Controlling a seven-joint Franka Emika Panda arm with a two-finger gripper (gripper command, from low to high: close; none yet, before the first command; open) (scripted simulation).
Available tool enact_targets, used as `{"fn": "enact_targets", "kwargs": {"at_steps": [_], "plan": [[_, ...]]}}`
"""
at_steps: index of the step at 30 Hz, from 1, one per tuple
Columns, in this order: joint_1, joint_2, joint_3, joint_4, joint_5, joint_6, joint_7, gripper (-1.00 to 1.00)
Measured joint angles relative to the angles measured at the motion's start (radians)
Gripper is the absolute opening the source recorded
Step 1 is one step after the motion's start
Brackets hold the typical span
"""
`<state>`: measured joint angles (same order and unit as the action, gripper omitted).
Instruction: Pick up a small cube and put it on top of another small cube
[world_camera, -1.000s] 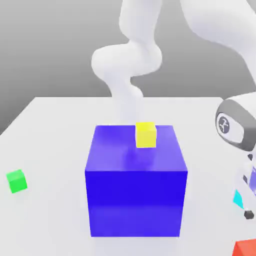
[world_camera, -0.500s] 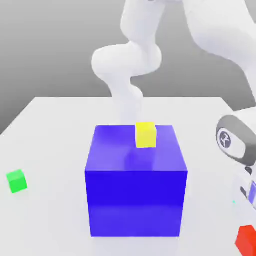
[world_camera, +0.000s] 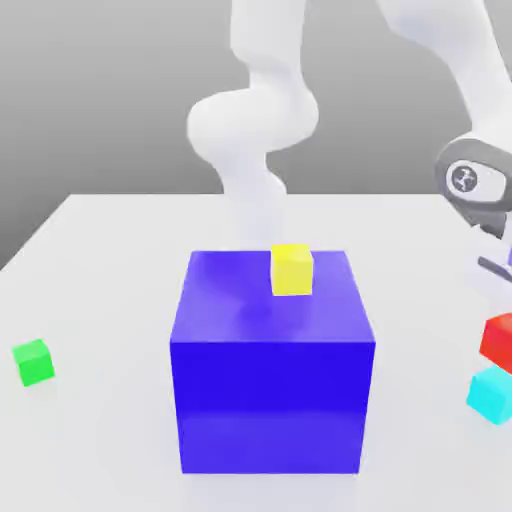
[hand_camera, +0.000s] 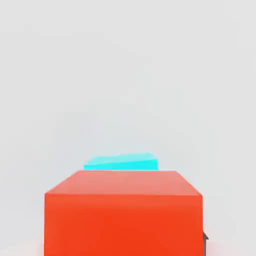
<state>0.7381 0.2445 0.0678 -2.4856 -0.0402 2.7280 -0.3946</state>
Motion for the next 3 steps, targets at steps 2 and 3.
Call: {"fn": "enact_targets", "kwargs": {"at_steps": [2,3], "plan": [[0.0,0.0,0.0,0.0,0.0,0.0,0.0,1.0],[0.0,0.0,0.0,0.0,0.0,0.0,0.0,1.0]]}}
